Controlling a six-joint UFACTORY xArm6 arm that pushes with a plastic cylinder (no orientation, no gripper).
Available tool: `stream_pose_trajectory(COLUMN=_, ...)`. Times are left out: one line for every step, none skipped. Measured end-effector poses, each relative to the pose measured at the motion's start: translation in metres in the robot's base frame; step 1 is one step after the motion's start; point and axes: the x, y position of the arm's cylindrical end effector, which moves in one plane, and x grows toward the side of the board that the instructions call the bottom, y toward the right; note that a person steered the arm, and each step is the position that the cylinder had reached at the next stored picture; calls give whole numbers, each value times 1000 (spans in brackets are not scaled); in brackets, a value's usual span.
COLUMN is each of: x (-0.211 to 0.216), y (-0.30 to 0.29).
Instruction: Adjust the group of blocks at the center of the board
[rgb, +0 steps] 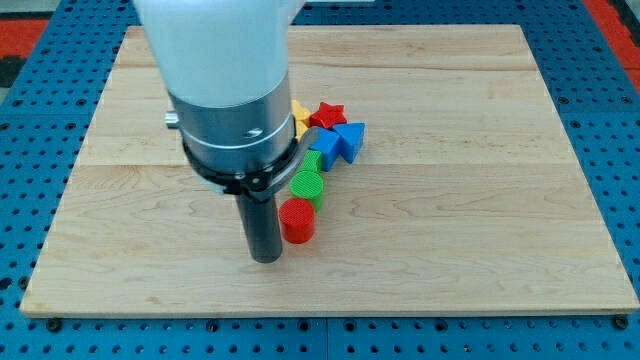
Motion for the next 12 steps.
stream_pose_trajectory(x=-6, y=7)
stream_pose_trajectory(x=-8, y=7)
stream_pose_trajectory(x=-12, y=7)
stream_pose_trajectory(x=-15, y=7)
stream_pose_trajectory(x=-24, y=7)
stream_pose_trajectory(x=-35, y=7)
stream_pose_trajectory(x=-42, y=7)
stream_pose_trajectory(x=-51, y=9)
stream_pose_trajectory(x=-51, y=27)
stream_pose_trajectory(x=-51, y=45)
stream_pose_trajectory(x=-51, y=63)
stream_pose_trajectory(x=-54, y=68)
